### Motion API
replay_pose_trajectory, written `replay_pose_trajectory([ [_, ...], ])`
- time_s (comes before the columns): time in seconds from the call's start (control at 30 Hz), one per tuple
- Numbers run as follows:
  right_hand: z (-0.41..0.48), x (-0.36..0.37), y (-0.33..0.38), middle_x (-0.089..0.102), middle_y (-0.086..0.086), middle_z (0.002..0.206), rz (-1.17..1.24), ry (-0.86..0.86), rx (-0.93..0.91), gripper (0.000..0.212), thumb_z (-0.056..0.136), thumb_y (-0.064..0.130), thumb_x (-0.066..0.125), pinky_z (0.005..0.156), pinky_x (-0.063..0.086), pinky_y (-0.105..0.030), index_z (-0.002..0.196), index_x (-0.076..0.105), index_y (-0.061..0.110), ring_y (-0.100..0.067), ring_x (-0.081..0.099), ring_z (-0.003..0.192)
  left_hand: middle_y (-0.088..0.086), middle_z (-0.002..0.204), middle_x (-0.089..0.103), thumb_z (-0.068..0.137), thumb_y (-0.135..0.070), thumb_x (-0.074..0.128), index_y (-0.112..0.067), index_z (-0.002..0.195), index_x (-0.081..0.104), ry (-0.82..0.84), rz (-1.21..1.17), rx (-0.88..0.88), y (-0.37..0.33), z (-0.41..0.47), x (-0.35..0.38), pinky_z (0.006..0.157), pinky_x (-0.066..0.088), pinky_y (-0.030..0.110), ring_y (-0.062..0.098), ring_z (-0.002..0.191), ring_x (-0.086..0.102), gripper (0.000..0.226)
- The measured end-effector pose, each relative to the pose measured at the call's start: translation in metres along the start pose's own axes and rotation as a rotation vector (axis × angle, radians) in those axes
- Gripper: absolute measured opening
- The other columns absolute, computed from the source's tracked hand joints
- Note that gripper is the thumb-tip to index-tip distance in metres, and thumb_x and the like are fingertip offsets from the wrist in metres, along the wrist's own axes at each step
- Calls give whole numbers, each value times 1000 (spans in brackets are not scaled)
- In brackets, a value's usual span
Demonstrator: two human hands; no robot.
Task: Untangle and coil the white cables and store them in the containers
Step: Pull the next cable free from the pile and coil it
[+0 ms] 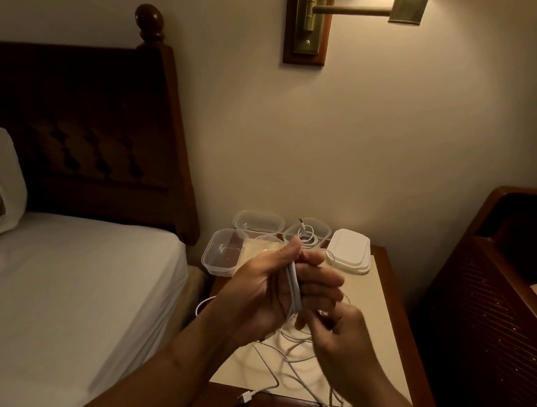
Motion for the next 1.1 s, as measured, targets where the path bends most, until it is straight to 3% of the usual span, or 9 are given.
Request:
replay_pose_trajectory([
  [0.1, -9, 9, -3, 63, 7, 70, -302, 82, -58, 18, 98, 17, 60, 58, 49, -41, 83, 67, 23, -15, 57, 63, 33, 110, 71, 108, -32, 37, 4, 108, 62, -162, 145, 58, 0, 7, -3, 87, 61, 47, 43, 102, 72, 44],
  [0.27, -12, 8, 8, 69, 12, 86, -514, 227, -40, 14, 98, 26, 59, 63, 51, -22, 107, 69, 28, -10, 61, 70, 28, 117, 71, 111, -30, 33, 9, 120, 58, -194, 567, 38, 11, 10, -15, 97, 57, 48, 42, 110, 70, 48],
  [0.4, -16, 0, 27, 64, 19, 74, -425, 279, -30, 13, 96, 28, 66, 57, 48, -19, 97, 76, 20, -6, 64, 66, 16, 101, 76, 110, -36, 35, -2, 118, 64, -237, 957, -29, 7, 10, -20, 82, 61, 41, 32, 89, 75, 45],
  [0.5, -12, -15, 39, 61, 25, 60, -355, 242, -86, 7, 92, 24, 72, 52, 44, -13, 91, 79, 22, -2, 62, 57, 7, 69, 65, 109, -41, 33, 3, 110, 64, -154, 1103, -131, 0, 6, -21, 50, 48, 30, 23, 52, 58, 54],
  [0.6, -3, -32, 47, 66, 23, 64, -389, 166, -256, 3, 86, 22, 79, 51, 42, -11, 86, 79, 25, -3, 63, 58, 13, 59, 55, 106, -57, 22, 11, 98, 58, 4, 1078, -237, -2, 1, -22, 42, 34, 28, 20, 41, 41, 77],
  [0.67, 5, -40, 48, 70, 19, 71, -404, 147, -349, 3, 84, 22, 80, 55, 45, -10, 86, 79, 20, -3, 67, 64, 17, 57, 46, 104, -64, 16, -2, 88, 64, 64, 1031, -292, -1, -2, -20, 45, 31, 30, 21, 41, 34, 79],
  [0.83, 24, -51, 39, 69, 8, 79, -366, 53, -578, 16, 85, 30, 77, 57, 53, -19, 89, 78, 14, -5, 67, 70, -13, 50, 47, 108, -54, 12, -14, 81, 50, 198, 653, -432, 1, -4, -11, 38, 18, 24, 3, 35, 27, 62],
  [0.97, 30, -51, 27, 68, 3, 84, -139, 72, -505, 21, 91, 32, 69, 56, 56, -34, 99, 78, 15, -20, 68, 74, -5, 48, 29, 104, -53, 31, -16, 74, 47, 325, 458, -445, 2, -4, -13, 40, 18, 24, 8, 38, 20, 51],
  [1.1, 28, -45, 20, 72, 1, 88, 12, 50, -390, 23, 94, 36, 66, 65, 58, -37, 98, 79, 16, -24, 70, 81, -4, 49, 29, 105, -42, 45, -19, 75, 54, 445, 254, -376, 3, -8, -7, 39, 19, 22, 7, 37, 22, 39],
])
Point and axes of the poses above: each hand's wrist, its own z-axis towards the middle knuckle, its own x-axis out of the palm, y = z × x, the point moved 2 cm from there along z, towards the middle knuckle
